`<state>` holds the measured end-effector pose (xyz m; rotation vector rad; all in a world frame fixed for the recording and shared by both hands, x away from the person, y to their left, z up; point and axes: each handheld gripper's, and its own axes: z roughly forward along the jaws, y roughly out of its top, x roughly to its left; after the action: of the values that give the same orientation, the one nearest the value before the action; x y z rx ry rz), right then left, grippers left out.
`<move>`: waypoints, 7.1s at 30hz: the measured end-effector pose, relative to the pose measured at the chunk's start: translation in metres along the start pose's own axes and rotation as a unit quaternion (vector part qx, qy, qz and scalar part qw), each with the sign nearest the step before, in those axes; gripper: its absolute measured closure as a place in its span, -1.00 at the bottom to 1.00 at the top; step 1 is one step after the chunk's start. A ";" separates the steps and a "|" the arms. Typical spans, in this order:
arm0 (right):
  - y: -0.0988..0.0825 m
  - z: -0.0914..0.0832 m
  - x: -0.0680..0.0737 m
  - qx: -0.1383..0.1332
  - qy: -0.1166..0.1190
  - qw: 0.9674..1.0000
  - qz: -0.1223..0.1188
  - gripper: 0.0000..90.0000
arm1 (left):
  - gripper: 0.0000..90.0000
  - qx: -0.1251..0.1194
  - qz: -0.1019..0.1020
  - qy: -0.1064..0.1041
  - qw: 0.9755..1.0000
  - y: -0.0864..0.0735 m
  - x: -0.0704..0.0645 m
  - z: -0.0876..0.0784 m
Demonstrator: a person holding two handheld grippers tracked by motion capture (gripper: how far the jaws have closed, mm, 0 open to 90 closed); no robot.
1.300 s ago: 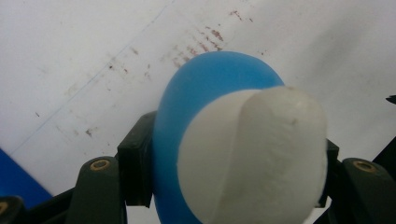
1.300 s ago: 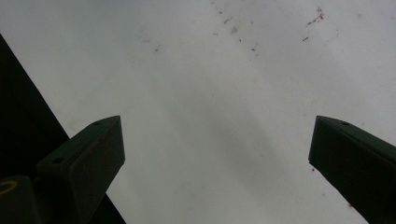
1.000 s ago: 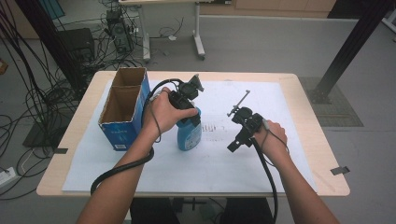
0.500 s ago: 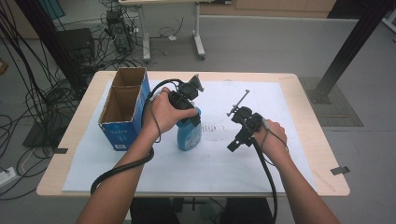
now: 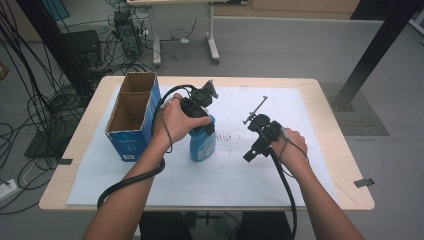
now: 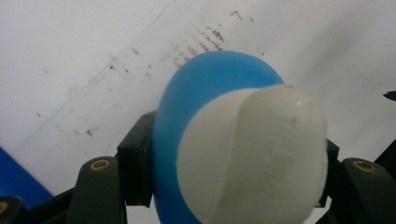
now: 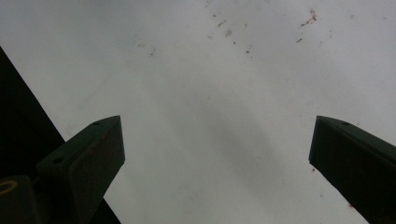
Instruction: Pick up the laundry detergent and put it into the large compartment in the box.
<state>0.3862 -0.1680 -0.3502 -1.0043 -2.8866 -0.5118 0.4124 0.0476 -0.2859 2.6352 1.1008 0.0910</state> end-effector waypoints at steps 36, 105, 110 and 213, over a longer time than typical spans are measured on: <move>0.000 0.000 -0.003 0.006 -0.009 1.000 0.000 -0.93 | -0.17 -0.003 0.010 0.018 1.000 0.014 -0.008 -0.039; 0.008 -0.021 0.014 -0.008 -0.019 1.000 -0.020 -0.93 | -0.17 -0.080 -0.148 0.091 0.982 0.013 0.049 -0.234; 0.009 -0.020 0.014 -0.008 -0.017 1.000 -0.021 -0.92 | -0.17 -0.091 -0.187 0.096 0.973 -0.003 0.070 -0.243; 0.010 -0.006 0.016 -0.009 -0.010 1.000 -0.024 -0.93 | -0.17 0.009 -0.348 0.088 0.933 -0.093 0.156 -0.085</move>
<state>0.3787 -0.1530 -0.3395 -0.9504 -2.9348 -0.5338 0.4445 0.2396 -0.2383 2.1198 2.0266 0.1676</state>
